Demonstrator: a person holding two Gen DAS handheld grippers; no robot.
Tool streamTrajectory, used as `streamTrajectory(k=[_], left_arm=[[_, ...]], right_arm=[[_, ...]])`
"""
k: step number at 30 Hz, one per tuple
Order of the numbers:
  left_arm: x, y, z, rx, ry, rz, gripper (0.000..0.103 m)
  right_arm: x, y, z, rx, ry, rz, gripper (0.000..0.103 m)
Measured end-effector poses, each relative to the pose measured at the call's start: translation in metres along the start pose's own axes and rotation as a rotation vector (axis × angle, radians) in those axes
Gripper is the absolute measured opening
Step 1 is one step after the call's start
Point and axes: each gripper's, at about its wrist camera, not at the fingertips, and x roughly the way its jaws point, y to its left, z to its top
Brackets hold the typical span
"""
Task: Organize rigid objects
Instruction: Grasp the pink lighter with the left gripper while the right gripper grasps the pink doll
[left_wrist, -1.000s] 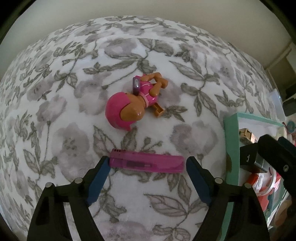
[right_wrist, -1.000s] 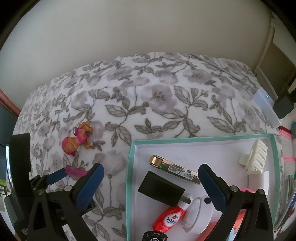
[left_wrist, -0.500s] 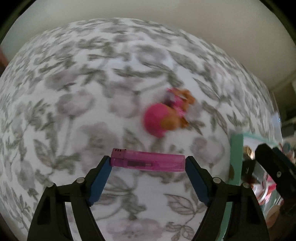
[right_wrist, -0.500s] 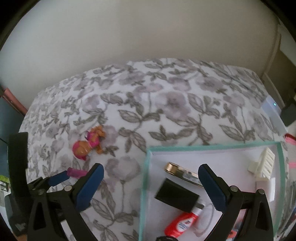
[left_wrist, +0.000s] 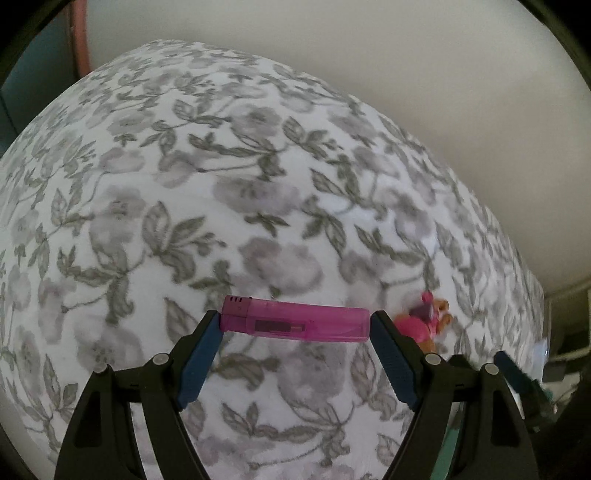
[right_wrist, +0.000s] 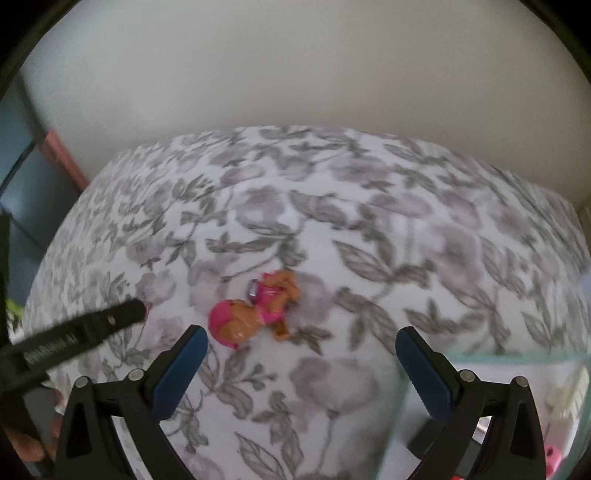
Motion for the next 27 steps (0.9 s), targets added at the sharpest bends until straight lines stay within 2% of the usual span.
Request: streamTrajectory(k=[7,18,25,27], left_arm=[[0.008,0.017,0.005,-0.072,0.010,-0.003,0.082],[0.017,0.014,0.006,-0.073,0.029,-0.022,0.082],[0.020,0.012,0.007,-0.068,0.036,-0.028,0.082],[0.021,0.011,0.007,-0.067,0.039,-0.032,0.082]], right_arm=[[0.035,0.020,0.002,-0.028,0.038,0.027,0.103],[0.067,0.028,-0.001,-0.030,0.074,0.003,0.102],[0.065,0.027,-0.002,-0.013,0.056,0.029,0.077],[0.064,0.029,-0.002,-0.016,0.052,0.039,0.067]])
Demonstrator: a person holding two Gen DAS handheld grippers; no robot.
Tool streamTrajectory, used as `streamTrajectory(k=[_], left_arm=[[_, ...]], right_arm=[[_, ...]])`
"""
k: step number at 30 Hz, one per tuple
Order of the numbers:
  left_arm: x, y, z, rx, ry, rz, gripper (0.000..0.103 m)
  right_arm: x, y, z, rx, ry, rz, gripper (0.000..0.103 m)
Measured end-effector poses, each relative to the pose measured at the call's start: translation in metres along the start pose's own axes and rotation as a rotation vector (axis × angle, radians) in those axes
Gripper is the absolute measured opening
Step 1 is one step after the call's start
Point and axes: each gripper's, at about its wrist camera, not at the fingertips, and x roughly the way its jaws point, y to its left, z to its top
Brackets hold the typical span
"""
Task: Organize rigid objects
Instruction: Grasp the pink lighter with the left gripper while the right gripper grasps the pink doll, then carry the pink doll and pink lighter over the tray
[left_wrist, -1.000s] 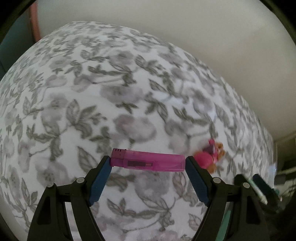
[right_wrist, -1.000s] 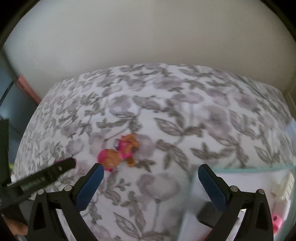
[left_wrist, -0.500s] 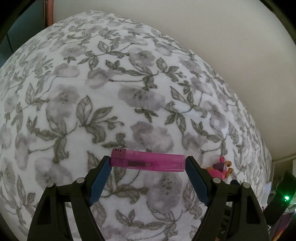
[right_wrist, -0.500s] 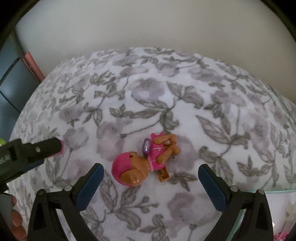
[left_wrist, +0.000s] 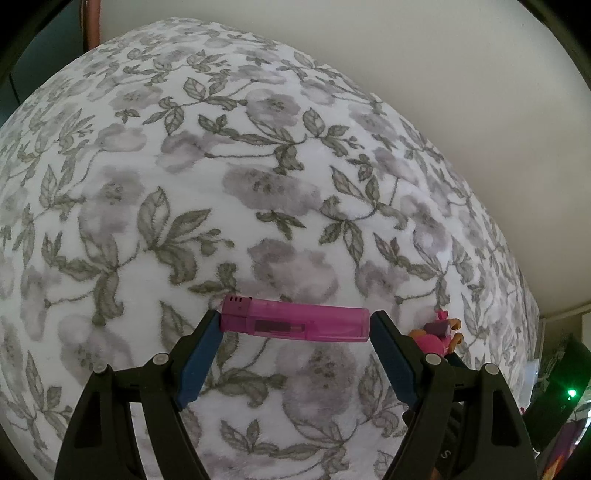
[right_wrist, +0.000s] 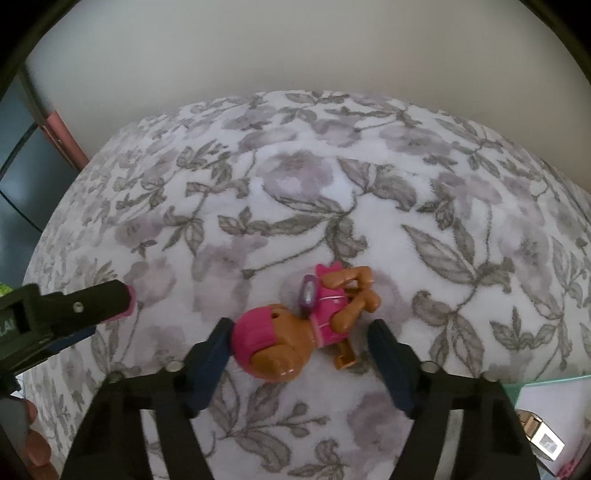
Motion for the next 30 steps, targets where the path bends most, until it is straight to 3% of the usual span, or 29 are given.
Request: streamTrajectory(k=[13,30], left_arm=[[-0.018,-0.016,-0.007,0.052,-0.026,-0.013,0.082],[-0.088,-0.079,-0.052,0.232,-0.133,-0.067,0.082]], right_arm=[[-0.026,-0.008,-0.009,0.019,-0.025,-0.004,0.065],[-0.139,-0.047,-0.054,0.124,-0.137,-0.036,0.065]])
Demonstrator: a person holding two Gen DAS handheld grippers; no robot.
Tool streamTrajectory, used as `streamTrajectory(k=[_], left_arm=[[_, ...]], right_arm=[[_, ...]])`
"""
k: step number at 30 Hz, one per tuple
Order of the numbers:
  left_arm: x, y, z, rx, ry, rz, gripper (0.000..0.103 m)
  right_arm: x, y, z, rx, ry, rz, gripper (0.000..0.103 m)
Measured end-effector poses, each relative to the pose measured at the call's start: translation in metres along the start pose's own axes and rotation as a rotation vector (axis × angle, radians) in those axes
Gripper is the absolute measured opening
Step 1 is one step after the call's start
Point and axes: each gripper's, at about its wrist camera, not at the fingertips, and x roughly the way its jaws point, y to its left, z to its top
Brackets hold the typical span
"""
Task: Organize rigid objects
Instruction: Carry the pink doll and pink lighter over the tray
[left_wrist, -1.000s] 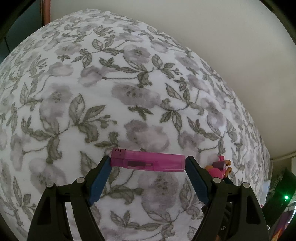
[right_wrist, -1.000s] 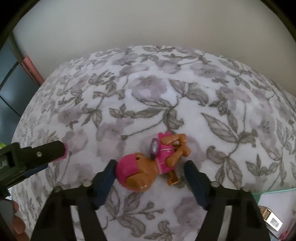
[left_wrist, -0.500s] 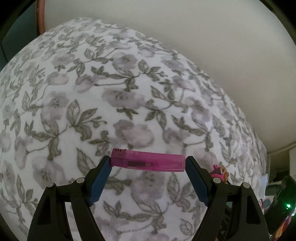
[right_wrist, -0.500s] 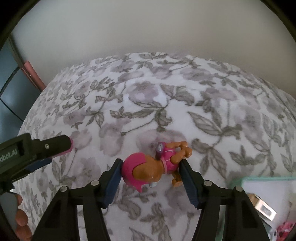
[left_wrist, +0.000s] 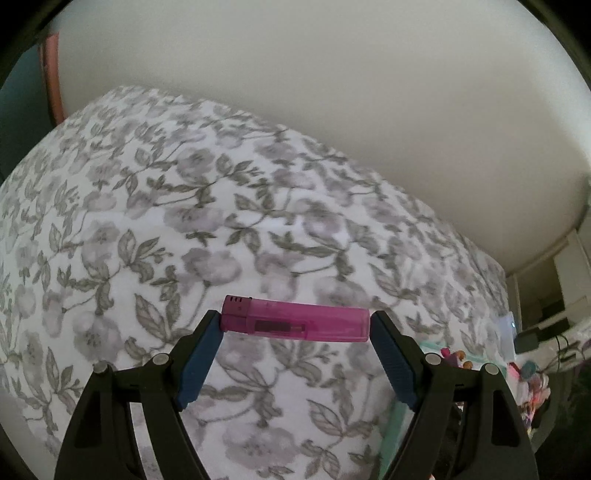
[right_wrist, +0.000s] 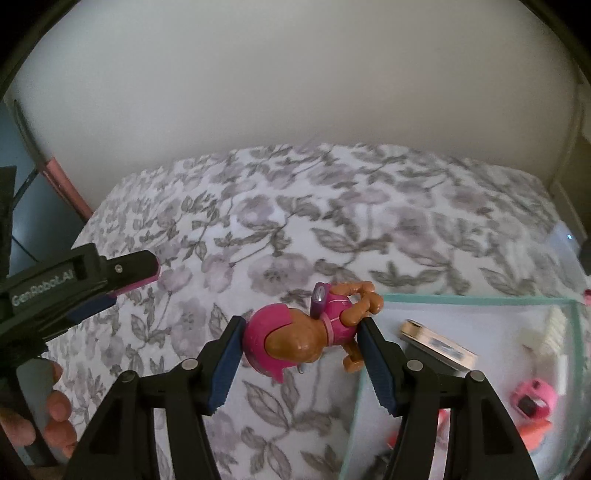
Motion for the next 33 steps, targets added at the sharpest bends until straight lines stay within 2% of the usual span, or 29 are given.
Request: streamTrajectory(k=[9,20,26,33], left_arm=[[-0.030,-0.053,-0.027,0.137,-0.049,-0.030,0.082],[-0.049,-0.095,-0.058,0.247,-0.070,-0.066,0.082],[-0.048,-0.116,-0.074,0.280,-0.037,-0.115,0.082],[-0.039,-0.144,-0.095,0.347,0.008,-0.138,0.082]], right_arm=[[-0.066,-0.027,-0.015,0.070,-0.082,-0.018,0.065],[-0.108,-0.062,-0.036,0.151,-0.120,-0.045,0.065],[-0.125,-0.088,-0.048,0.192,-0.130,-0.103,0.065],[-0.132,-0.124,-0.058,0.268,-0.114,-0.147,0.065]])
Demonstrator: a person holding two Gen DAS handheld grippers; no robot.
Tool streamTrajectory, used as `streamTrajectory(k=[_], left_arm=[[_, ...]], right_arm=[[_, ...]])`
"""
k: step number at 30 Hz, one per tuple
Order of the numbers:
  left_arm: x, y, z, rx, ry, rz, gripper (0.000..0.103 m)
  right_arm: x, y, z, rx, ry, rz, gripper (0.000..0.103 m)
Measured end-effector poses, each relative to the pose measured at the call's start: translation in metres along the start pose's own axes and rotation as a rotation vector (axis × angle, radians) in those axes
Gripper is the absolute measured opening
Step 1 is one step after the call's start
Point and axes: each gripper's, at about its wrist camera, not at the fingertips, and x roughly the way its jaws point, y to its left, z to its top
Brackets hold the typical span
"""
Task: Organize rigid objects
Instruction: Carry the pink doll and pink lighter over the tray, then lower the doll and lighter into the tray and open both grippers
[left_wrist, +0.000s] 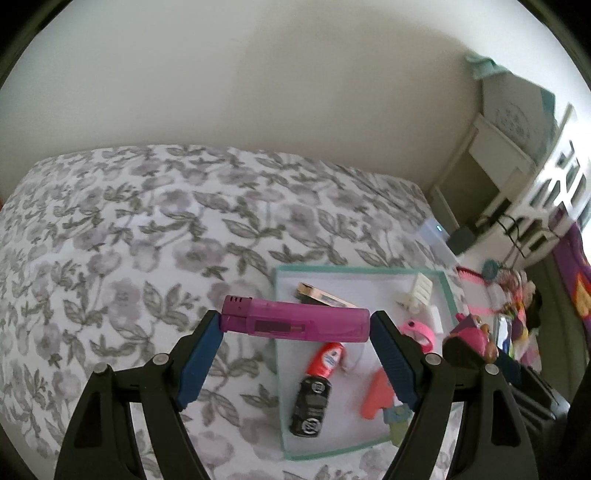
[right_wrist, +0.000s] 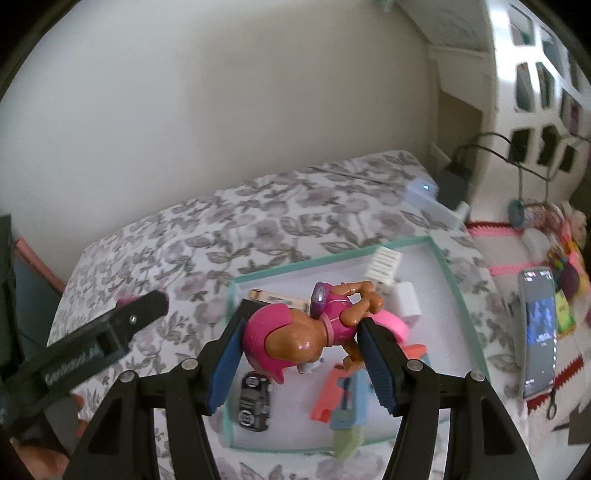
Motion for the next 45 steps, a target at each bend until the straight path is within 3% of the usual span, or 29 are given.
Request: streamTrajectory(k=[9,23,39,45], left_arm=[[0.020,-0.029,-0.013,0.086,0.055,0.010,0.082],[0.058,-0.040,-0.030,0.086,0.183,0.000,0.082],[0.088,-0.053,-0.045,0.157,0.249,0.058,0.082],[0.098,-0.049,-0.051,0.133,0.290,0.051,0.082]], right_arm=[[0.020,-0.032,-0.004,0.067,0.089,-0.060,0.065],[0.053,-0.058,-0.012,0.094,0.197,-0.116,0.065],[0.074,-0.080,-0.023,0.139,0.287,-0.153,0.066],[0.088,-0.085,-0.030,0.148,0.335,-0.168,0.066]])
